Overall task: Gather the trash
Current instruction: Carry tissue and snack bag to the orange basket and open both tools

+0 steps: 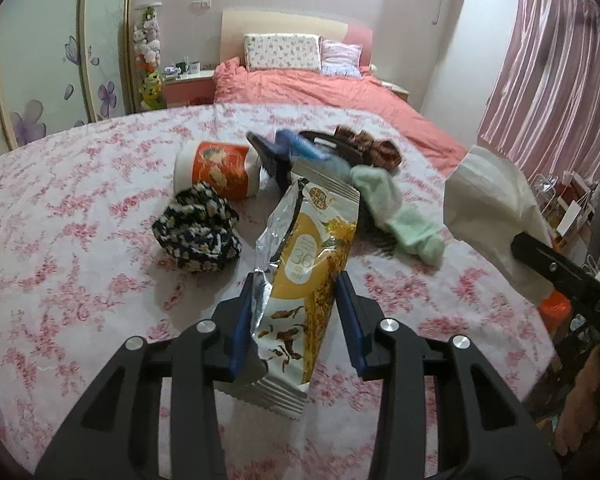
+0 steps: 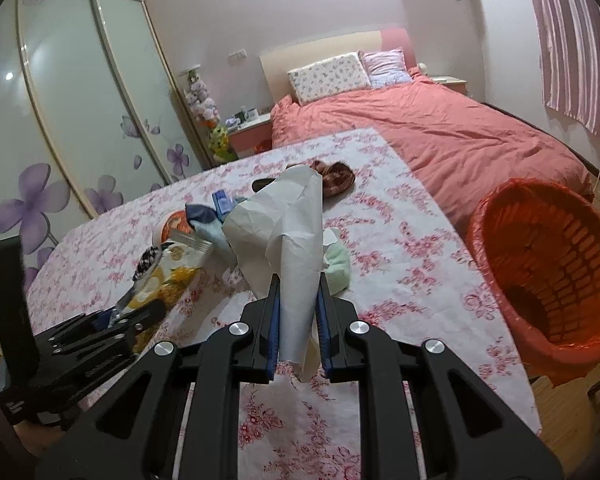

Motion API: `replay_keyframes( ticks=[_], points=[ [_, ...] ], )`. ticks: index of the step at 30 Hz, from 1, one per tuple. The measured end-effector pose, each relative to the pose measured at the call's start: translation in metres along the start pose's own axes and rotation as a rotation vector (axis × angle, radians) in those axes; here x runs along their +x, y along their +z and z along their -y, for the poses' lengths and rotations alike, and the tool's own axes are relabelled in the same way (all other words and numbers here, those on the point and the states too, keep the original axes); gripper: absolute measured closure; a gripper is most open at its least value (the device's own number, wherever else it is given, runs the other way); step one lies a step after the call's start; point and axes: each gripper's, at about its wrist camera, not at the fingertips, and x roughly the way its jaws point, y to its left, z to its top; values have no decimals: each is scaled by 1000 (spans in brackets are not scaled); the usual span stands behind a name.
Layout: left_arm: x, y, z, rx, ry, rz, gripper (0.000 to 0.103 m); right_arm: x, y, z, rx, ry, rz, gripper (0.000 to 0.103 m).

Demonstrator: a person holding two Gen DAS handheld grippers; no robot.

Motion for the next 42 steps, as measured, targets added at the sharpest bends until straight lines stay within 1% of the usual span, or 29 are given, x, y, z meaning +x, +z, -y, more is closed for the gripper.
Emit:
replay_keyframes(
  ticks=[5,10,18,21,28,35,39,42],
  points=[
    [-26,7,10,-1,-20,55,64,-17,3,6,9,-22,55,87],
    [-39,14,29,9,-51,85,64,-34,6,19,31,-59,115,87],
    [-38,30,81,46,-148,109,64,-56,11,57,112,-180,224,87],
    [-31,35,103,66,-183,105,64,-60,14,72,144,-235,259,87],
    [-2,47,161,118,-285,71,64,-64,17,105,202,-320,310,87],
    [38,51,232,212,-372,25,64,-56,15,147,285,-374,313,87],
    [60,51,262,243,-406,-7,64,-55,14,168,330,-396,311,87],
    [74,51,278,267,-421,-18,64,-55,14,179,356,-406,315,87]
  ],
)
